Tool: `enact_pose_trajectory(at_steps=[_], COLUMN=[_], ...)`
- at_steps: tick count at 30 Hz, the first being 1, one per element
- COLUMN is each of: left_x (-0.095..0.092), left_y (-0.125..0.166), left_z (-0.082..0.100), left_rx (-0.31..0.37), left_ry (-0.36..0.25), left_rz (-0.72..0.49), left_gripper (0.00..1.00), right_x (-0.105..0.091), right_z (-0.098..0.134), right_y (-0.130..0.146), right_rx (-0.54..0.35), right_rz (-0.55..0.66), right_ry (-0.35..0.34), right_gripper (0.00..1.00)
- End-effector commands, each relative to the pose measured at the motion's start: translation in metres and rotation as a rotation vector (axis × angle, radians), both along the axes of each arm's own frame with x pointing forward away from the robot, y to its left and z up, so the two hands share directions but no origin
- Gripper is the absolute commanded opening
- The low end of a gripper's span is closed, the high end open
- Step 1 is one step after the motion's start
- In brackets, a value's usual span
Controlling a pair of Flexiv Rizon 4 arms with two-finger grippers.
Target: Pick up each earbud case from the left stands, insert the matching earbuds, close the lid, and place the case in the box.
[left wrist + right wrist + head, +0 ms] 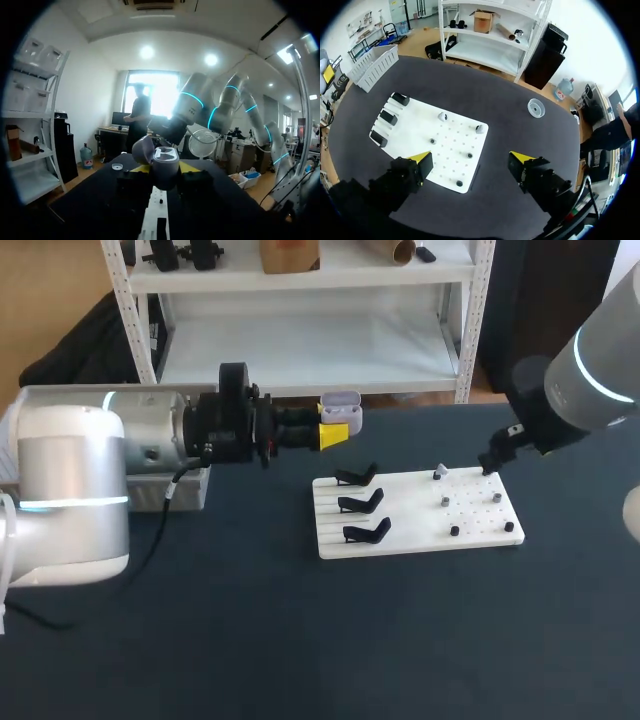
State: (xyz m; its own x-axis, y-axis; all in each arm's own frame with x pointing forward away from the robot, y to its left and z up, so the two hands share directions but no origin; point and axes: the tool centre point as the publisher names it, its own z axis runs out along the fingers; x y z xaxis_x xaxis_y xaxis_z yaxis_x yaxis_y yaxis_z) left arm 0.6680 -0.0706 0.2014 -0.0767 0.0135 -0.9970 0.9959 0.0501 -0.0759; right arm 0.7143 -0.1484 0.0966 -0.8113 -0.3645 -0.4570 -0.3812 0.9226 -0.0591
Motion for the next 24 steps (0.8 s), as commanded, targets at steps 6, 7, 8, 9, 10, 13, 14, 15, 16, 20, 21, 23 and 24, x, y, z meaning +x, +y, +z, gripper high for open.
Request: enact_pose_trajectory(at_steps=[6, 7, 8, 9, 10, 13, 14, 15, 16, 20, 21, 23, 24], left_x=[0.007, 0.008, 0.008, 0.008, 0.008, 0.008, 0.008, 0.008, 0.008, 0.008, 0.008, 0.008, 0.008], left_y=[-0.002, -0.002, -0.002, -0.002, -0.002, -0.002, -0.002, -0.002, -0.002, -0.002, -0.002, -0.002, -0.002], left_z=[0.0, 0.0, 0.0, 0.0, 0.0, 0.0, 0.0, 0.0, 0.0, 0.0, 0.0, 0.0, 0.0], left_rx=[0.022, 0.019, 0.019, 0.019, 0.019, 0.019, 0.019, 0.019, 0.019, 0.019, 0.019, 0.019, 0.019], left_ry=[-0.014, -0.013, -0.013, -0.013, -0.013, -0.013, -0.013, -0.013, -0.013, -0.013, -0.013, -0.013, -0.013], left_rz=[0.004, 0.003, 0.003, 0.003, 0.003, 0.003, 0.003, 0.003, 0.003, 0.003, 0.003, 0.003, 0.003], left_gripper=[0.0, 0.0, 0.0, 0.0, 0.0, 0.0, 0.0, 0.0, 0.0, 0.0, 0.0, 0.0, 0.0], right_x=[0.016, 0.017, 0.019, 0.02, 0.022, 0.026, 0.026, 0.026, 0.026, 0.026, 0.026, 0.029, 0.03], right_z=[-0.013, -0.015, -0.017, -0.019, -0.022, -0.029, -0.029, -0.029, -0.028, -0.031, -0.031, -0.029, -0.029], right_y=[-0.018, -0.02, -0.022, -0.022, -0.023, -0.021, -0.02, -0.019, -0.018, -0.012, -0.011, -0.008, -0.007], right_rx=[-0.044, -0.054, -0.061, -0.073, -0.091, -0.135, -0.14, -0.139, -0.129, -0.164, -0.15, -0.111, -0.104], right_rz=[0.064, 0.062, 0.073, 0.08, 0.087, 0.142, 0.154, 0.15, 0.154, 0.146, 0.129, 0.095, 0.076], right_ry=[0.085, 0.086, 0.093, 0.098, 0.1, 0.12, 0.122, 0.12, 0.124, 0.182, 0.189, 0.204, 0.211], right_gripper=[1.0, 1.0, 1.0, 1.0, 1.0, 1.0, 1.0, 1.0, 1.0, 1.0, 1.0, 1.0, 1.0])
